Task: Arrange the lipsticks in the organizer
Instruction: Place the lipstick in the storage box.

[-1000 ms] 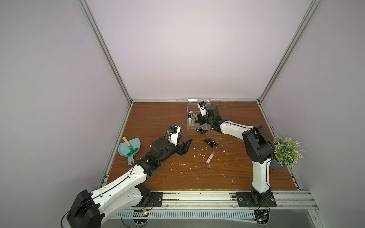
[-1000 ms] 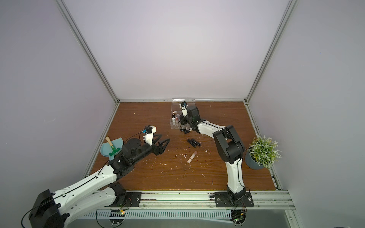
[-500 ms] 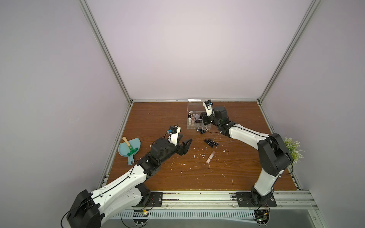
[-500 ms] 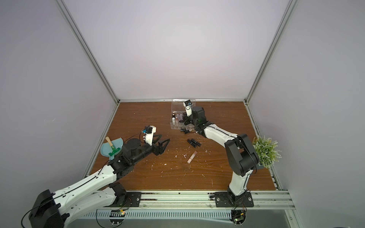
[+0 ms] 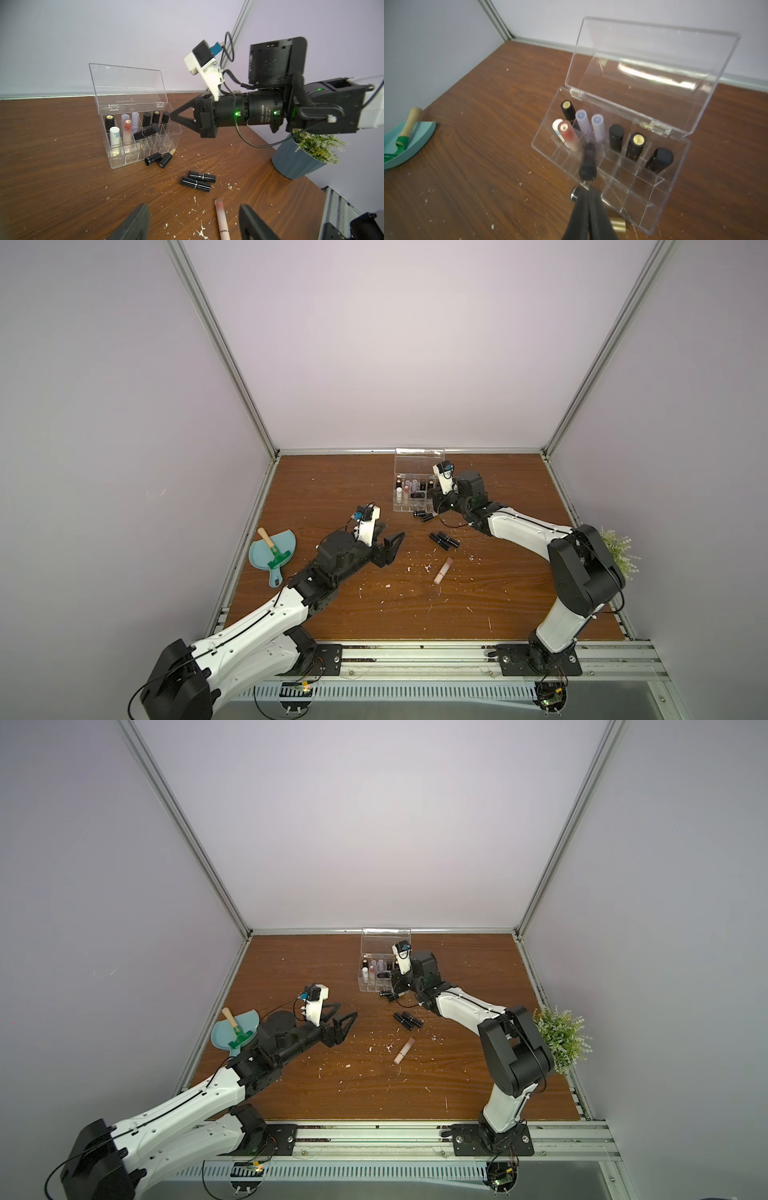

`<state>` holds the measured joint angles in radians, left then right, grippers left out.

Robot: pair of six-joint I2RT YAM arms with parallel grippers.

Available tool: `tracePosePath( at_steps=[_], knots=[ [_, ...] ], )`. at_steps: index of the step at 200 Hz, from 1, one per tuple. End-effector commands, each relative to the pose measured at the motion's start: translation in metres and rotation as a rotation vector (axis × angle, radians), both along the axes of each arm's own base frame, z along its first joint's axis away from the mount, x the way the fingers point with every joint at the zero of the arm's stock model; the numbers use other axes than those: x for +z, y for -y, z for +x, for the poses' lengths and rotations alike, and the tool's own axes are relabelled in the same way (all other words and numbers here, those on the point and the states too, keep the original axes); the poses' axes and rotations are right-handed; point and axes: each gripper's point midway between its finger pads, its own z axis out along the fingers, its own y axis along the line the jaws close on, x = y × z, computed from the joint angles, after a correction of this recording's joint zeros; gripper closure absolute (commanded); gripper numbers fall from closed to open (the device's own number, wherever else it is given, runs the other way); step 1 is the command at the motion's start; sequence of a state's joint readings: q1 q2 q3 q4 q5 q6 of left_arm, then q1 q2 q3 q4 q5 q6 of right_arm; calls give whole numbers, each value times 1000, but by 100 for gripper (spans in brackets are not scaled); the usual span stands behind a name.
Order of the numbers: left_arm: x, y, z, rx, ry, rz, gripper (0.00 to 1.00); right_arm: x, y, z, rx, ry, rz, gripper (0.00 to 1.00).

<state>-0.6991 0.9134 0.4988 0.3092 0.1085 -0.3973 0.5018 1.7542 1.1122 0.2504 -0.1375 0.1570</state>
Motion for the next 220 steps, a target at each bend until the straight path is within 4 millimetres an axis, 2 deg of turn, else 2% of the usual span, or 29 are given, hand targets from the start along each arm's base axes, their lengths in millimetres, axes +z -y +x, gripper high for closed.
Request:
tracePosePath(
  at_steps=[1,43,103,154,193,220],
  knots=[
    [19,-3,2,10,27,-25,28,12,-16,3,54,-23,52,93],
    [16,1,3,1,19,-20,28,0,-25,6,81,-75,47,93],
    [14,2,4,-4,12,-15,28,-1,-34,17,90,-81,53,93],
    [15,1,3,-1,14,-15,28,-9,-38,24,93,-95,45,94],
    [12,1,3,-2,9,-15,28,0,-36,24,84,-68,52,94],
    [13,0,3,1,13,-14,29,11,-32,20,75,-38,66,88]
  ],
)
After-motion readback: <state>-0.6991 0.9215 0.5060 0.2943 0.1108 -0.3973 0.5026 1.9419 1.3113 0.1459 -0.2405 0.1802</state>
